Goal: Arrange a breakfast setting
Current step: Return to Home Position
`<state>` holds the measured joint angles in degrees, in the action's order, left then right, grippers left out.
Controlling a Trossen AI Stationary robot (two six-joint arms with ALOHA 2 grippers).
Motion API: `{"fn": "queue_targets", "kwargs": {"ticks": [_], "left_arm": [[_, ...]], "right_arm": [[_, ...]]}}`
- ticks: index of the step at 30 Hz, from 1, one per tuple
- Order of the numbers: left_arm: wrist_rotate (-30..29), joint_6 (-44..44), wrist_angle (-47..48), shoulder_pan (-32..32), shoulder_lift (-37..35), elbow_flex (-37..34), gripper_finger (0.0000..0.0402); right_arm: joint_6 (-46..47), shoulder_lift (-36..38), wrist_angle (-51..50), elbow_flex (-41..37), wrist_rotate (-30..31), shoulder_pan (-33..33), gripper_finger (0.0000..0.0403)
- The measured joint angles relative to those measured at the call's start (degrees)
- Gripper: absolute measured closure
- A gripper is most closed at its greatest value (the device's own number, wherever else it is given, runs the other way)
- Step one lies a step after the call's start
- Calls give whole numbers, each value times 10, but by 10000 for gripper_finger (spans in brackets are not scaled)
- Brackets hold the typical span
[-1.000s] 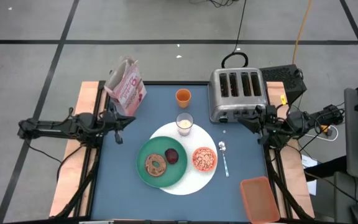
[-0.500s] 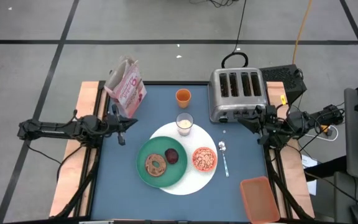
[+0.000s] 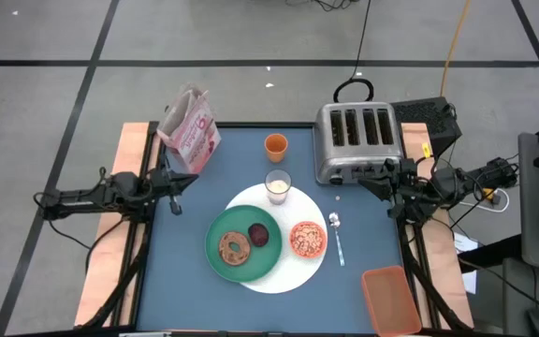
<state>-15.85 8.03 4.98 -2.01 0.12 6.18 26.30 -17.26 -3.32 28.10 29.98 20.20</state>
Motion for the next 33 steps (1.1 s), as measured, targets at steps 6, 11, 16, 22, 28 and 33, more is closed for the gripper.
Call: {"fn": "queue_targets", "kwargs": {"ticks": [6, 11, 16, 22, 28, 33], "left_arm": [[17, -21, 26, 0, 0, -1, 396], [62, -21, 16, 0, 0, 0, 396], [93, -17, 5, 0, 1, 0, 396], [112, -32, -41, 0, 1, -19, 396], [114, -32, -98, 0, 2, -56, 396], [114, -30, -85, 0, 2, -56, 396]], "right_arm": [[-1, 0, -2, 0, 0, 0, 403], [-2, 0, -3, 0, 0, 0, 403], [-2, 0, -4, 0, 0, 0, 403], [-18, 0, -4, 0, 0, 0, 403], [-20, 0, -4, 0, 0, 0, 403], [-20, 0, -4, 0, 0, 0, 403]]}}
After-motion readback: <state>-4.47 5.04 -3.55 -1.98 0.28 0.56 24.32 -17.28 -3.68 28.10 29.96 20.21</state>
